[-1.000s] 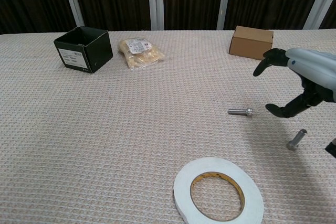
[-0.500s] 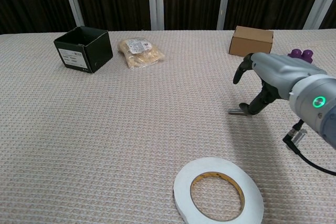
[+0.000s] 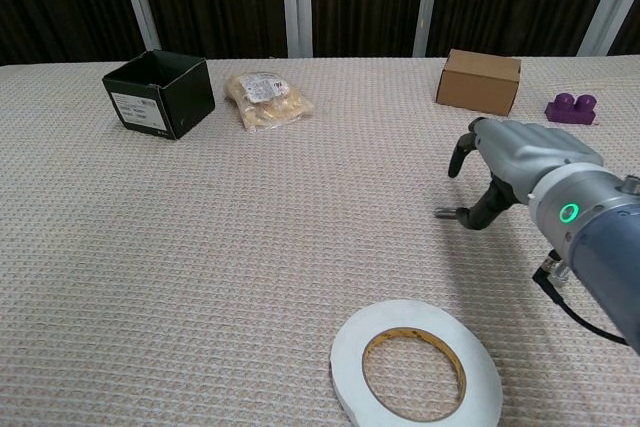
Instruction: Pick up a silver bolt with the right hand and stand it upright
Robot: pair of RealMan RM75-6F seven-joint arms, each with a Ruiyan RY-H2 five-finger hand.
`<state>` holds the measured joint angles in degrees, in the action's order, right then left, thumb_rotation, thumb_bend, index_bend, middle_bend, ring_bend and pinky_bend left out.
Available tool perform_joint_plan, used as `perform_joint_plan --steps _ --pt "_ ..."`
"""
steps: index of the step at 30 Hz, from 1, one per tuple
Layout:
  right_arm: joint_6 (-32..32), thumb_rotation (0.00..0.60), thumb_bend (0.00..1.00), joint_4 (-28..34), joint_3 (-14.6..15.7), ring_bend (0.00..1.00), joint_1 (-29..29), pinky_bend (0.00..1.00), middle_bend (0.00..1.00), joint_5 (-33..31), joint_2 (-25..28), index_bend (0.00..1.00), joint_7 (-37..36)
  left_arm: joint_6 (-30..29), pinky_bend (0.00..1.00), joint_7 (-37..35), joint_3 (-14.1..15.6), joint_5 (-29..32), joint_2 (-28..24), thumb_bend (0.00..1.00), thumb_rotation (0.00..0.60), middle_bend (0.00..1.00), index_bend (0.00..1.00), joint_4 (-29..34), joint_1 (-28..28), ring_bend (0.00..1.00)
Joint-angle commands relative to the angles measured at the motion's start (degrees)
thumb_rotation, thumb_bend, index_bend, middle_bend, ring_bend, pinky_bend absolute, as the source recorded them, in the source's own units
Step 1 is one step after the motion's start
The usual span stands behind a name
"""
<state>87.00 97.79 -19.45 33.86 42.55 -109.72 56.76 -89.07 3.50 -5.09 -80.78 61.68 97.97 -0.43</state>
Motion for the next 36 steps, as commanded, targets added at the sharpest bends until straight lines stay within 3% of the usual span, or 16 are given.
perform_joint_plan --steps 1,36 --pt "-0.6 0.600 0.36 -1.4 -0.3 0.03 0.4 0.00 0.00 -0.2 -0.8 0.38 -1.1 -0.1 0.05 -0.1 -0.1 0.1 0.0 0.15 0.600 0.14 0.18 0.0 0.0 0.01" --pt "-4.8 0.600 0.36 -13.4 -2.3 0.03 3.2 0.00 0.00 -3.3 -5.6 0.51 -4.2 0.5 0.05 -1.0 -0.3 0.8 -0.3 0.15 0.600 0.14 0.18 -0.2 -0.3 0.01"
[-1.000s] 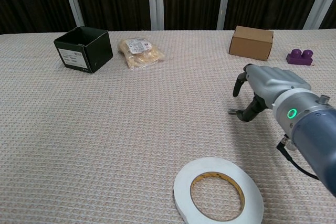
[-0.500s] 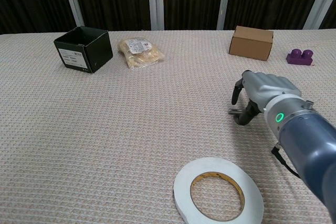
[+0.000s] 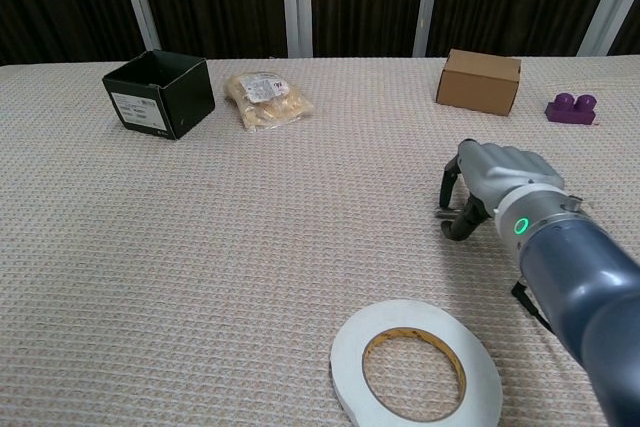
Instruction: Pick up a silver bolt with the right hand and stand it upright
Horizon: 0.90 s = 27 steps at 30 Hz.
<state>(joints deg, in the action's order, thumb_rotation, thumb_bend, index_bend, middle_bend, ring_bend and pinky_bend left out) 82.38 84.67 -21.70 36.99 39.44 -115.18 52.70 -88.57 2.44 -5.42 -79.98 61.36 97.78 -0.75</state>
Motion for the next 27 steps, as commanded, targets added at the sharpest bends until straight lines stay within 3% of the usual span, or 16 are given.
perform_joint_plan --steps 1,27 --pt "-0.4 0.600 0.36 -0.5 -0.1 0.03 0.1 0.00 0.00 -0.3 -0.2 0.51 -0.2 0.1 0.05 0.1 0.0 0.0 0.0 0.15 0.600 0.14 0.18 0.0 0.0 0.01" --pt "-0.7 0.600 0.36 -1.0 -0.2 0.03 0.6 0.00 0.00 -0.2 -0.4 0.59 -0.9 0.0 0.05 0.4 0.2 -0.1 0.1 0.15 0.600 0.14 0.18 0.1 -0.1 0.01"
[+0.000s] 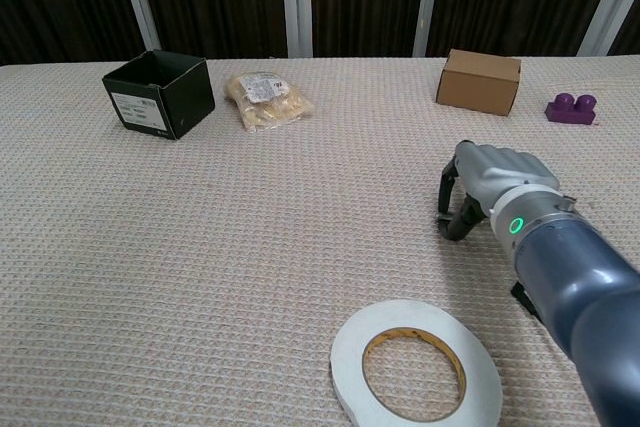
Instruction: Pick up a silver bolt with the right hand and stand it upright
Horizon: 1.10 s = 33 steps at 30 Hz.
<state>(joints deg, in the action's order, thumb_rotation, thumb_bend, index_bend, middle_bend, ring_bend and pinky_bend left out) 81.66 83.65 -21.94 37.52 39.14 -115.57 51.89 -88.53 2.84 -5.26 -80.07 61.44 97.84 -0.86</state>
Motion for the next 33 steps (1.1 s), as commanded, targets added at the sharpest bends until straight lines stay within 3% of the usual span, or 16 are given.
perform_joint_plan --steps 1,33 --pt "0.0 0.600 0.36 0.0 0.0 0.03 0.0 0.00 0.00 0.1 0.0 0.59 -0.1 0.0 0.05 0.1 0.0 0.0 0.0 0.15 0.600 0.14 0.18 0.0 0.0 0.01" --pt "-1.0 0.600 0.36 5.0 -1.9 0.03 -0.5 0.00 0.00 0.3 2.8 0.59 -4.9 0.1 0.05 0.4 0.1 0.0 0.0 0.15 0.600 0.14 0.18 0.1 -0.1 0.01"
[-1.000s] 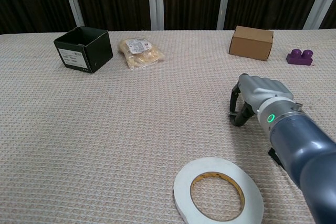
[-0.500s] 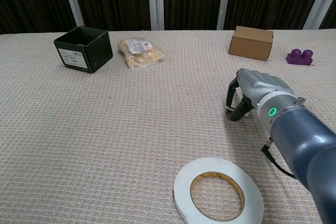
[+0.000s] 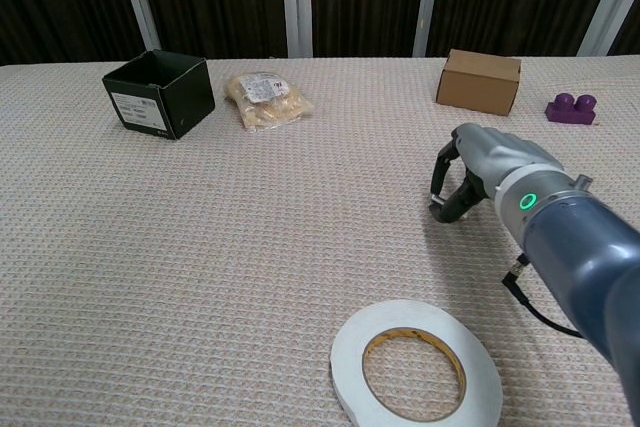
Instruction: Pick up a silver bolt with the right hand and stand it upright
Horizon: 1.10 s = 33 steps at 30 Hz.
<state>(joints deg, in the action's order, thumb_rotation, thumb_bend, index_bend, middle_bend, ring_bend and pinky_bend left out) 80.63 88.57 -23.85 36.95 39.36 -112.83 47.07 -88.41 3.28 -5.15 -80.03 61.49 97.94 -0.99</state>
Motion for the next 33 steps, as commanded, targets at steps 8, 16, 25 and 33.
perform_joint_plan --steps 8,16,25,33 --pt "-0.1 0.600 0.36 0.4 0.1 0.03 0.3 0.00 0.00 0.4 0.1 0.59 -1.0 0.0 0.05 -0.1 0.0 -0.1 0.0 0.15 0.600 0.14 0.18 0.0 0.0 0.01" --pt "-1.3 0.600 0.36 0.5 -0.8 0.03 0.0 0.00 0.00 1.0 -0.1 0.59 -5.4 0.0 0.05 -0.1 0.0 0.0 0.0 0.15 0.600 0.14 0.18 0.0 0.0 0.01" --pt "-2.7 0.600 0.36 0.6 -1.5 0.03 -0.7 0.00 0.00 1.4 0.5 0.59 -9.8 0.0 0.05 -0.1 0.0 -0.1 0.0 0.15 0.600 0.14 0.18 -0.1 0.0 0.01" --pt "-2.6 0.600 0.36 0.7 -1.5 0.03 -0.7 0.00 0.00 1.5 0.7 0.59 -10.7 -0.1 0.05 0.0 0.1 -0.1 0.0 0.15 0.600 0.14 0.18 -0.1 0.0 0.01"
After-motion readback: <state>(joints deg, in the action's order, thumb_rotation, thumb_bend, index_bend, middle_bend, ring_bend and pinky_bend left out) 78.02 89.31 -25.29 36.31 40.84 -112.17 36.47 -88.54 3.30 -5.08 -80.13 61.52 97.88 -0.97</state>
